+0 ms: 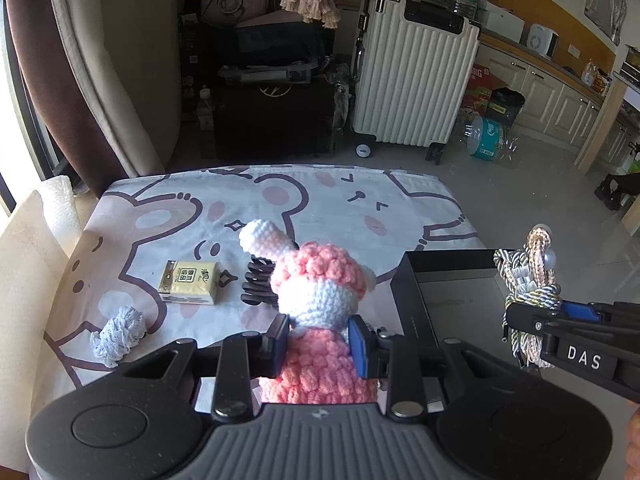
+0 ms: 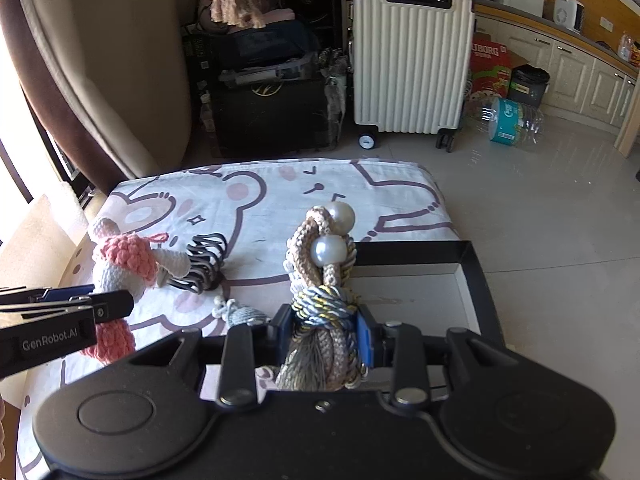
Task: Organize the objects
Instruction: 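Carry the bunny with the left tool and the keychain with the right tool toward the black box, then lower the bunny and keychain into the black box with both tools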
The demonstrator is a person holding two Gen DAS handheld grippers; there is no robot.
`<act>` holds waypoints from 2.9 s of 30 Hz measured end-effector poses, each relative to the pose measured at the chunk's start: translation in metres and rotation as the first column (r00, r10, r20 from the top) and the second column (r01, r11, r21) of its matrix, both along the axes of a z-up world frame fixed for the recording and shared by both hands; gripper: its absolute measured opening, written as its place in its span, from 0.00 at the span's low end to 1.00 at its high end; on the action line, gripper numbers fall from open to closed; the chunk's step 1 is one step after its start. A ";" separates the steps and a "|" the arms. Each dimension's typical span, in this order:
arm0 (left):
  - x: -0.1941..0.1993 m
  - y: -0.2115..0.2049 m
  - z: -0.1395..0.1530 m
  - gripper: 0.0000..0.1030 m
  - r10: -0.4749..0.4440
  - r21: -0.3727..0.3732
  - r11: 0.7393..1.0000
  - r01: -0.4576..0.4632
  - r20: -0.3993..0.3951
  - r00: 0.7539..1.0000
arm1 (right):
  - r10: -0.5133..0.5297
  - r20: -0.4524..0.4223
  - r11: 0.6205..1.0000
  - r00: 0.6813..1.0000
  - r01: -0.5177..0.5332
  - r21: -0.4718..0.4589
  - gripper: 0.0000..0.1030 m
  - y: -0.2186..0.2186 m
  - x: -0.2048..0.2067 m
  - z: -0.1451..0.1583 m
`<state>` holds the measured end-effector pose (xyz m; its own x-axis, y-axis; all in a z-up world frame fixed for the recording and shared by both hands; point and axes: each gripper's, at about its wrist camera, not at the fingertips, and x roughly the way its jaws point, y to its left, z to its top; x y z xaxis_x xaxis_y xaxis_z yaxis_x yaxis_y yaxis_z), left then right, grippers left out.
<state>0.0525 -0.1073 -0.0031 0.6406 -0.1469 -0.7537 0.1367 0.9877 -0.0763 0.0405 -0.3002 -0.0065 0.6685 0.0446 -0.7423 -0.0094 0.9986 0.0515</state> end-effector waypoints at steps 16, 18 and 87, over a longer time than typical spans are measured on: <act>0.008 -0.046 -0.009 0.32 -0.067 -0.008 0.998 0.067 -0.004 0.998 | -0.069 -0.010 0.998 0.998 0.069 -0.001 0.33 -0.046 0.000 -0.010; 0.009 -0.051 -0.011 0.32 -0.075 -0.011 0.997 0.075 -0.004 0.997 | -0.077 -0.010 0.997 0.997 0.077 -0.001 0.33 -0.052 -0.001 -0.011; 0.074 -0.089 -0.091 0.43 -0.072 -0.352 0.936 0.004 -0.180 0.981 | -0.080 -0.205 0.996 0.976 0.086 0.023 0.33 -0.092 0.067 -0.118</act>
<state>0.1264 -0.1965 -0.0938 0.4816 -0.4430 -0.7562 0.1233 0.8885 -0.4420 0.1076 -0.3925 -0.1250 0.5062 0.0211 -0.8621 0.0875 0.9933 0.0757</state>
